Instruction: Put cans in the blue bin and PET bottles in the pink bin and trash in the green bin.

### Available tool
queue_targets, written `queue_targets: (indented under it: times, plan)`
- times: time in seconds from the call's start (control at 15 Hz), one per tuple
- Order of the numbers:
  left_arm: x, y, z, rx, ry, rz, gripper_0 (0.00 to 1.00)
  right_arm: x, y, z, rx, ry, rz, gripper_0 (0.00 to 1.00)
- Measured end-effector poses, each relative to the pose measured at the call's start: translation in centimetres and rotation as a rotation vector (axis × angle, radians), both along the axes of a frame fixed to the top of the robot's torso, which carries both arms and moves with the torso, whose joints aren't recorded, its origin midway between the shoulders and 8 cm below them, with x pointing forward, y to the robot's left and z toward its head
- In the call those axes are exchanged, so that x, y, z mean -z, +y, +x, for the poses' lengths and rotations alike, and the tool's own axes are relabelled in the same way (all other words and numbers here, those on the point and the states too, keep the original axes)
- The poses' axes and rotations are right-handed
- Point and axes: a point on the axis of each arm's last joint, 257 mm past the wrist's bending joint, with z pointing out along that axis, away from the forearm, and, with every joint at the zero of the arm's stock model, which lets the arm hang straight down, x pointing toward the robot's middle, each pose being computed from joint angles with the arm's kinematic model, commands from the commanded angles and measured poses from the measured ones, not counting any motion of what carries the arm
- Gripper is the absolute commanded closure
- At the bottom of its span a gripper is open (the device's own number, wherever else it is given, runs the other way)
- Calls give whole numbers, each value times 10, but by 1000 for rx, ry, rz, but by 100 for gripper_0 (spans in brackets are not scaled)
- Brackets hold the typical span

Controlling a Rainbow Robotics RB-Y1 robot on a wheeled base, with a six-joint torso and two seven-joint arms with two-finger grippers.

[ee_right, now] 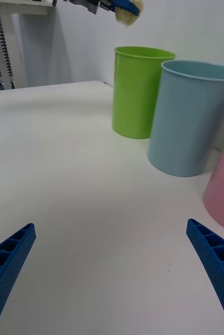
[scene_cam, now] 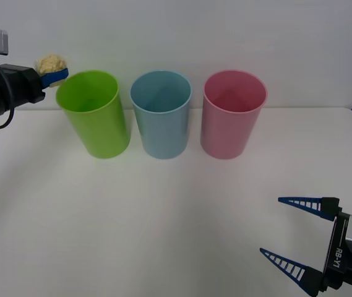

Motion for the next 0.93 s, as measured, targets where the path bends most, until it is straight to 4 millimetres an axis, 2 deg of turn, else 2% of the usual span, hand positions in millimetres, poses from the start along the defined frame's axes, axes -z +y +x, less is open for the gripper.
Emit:
queue_targets:
  times: [0.4,0.87,0.93]
  plan:
    - [17,-4,19,-2,52,58,100,0,0,0,0,0,0,0]
    - [23,-15,21,14,65,59,100,0,0,0,0,0,0,0]
    - [24,-15,21,15,65,61,90,0,0,0,0,0,0,0]
